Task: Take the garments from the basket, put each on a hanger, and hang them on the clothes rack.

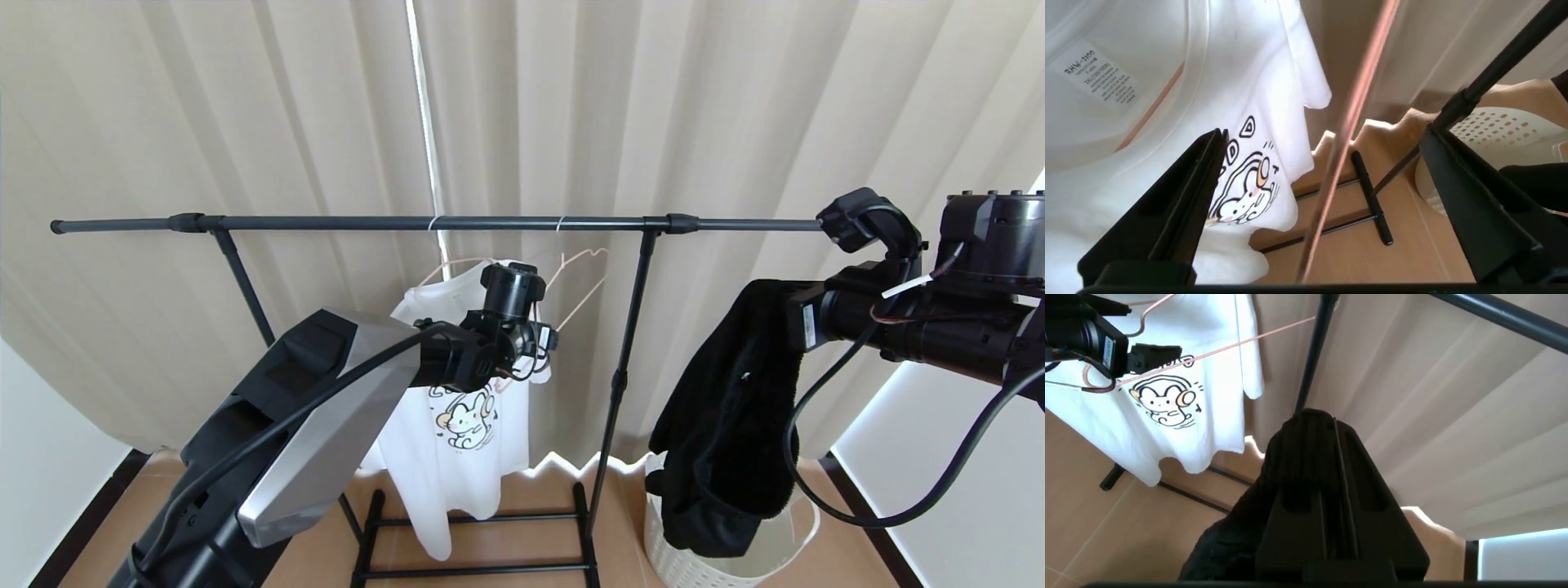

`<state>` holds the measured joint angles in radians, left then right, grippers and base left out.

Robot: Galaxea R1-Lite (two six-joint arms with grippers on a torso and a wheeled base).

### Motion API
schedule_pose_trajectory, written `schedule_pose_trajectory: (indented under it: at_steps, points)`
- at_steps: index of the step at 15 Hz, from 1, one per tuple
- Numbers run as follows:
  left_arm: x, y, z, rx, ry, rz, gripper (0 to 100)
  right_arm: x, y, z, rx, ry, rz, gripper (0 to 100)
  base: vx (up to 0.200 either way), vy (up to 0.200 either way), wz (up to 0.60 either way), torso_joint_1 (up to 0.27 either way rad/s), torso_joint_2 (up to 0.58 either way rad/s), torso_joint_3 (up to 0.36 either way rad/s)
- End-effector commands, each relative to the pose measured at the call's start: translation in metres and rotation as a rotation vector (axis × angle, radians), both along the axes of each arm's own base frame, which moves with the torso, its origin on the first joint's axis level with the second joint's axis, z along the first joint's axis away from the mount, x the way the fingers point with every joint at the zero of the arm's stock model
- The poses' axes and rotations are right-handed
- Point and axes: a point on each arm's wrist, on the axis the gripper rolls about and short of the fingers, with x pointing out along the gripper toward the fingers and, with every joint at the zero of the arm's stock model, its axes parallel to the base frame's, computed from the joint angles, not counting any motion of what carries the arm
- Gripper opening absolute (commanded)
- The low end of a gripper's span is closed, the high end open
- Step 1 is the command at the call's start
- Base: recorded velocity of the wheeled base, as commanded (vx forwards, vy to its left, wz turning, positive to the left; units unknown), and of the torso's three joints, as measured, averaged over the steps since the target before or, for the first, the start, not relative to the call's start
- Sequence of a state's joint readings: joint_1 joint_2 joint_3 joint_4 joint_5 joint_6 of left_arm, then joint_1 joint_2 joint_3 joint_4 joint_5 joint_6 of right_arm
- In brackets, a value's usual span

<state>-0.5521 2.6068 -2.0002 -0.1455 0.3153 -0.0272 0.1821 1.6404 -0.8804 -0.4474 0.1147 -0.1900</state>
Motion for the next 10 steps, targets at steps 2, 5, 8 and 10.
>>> schedule_pose_trajectory:
  at_steps: [2,5,8,10]
  points:
    - [-0.0002,-0.0009,-0.0022,0.003,0.003,-0.002,100,0.0005,0.0002,-0.0007,0.000,0.002,0.001,0,0.000,0.000,0.00,0.000,0.00,0.000]
    - [-0.0002,-0.0010,-0.0022,0.000,0.004,-0.005,0,0.0005,0.0002,-0.0007,0.000,0.002,0.001,0,0.000,0.000,0.00,0.000,0.00,0.000]
    - [0.0003,-0.0003,-0.0010,-0.003,-0.001,-0.003,0,0.0003,0.0002,-0.0011,-0.001,0.003,0.001,0,0.000,0.000,0.00,0.000,0.00,0.000]
    - [0.0009,-0.0007,-0.0004,-0.010,-0.013,-0.003,0,0.0000,0.0001,-0.0006,0.000,0.002,0.001,0,0.000,0.000,0.00,0.000,0.00,0.000]
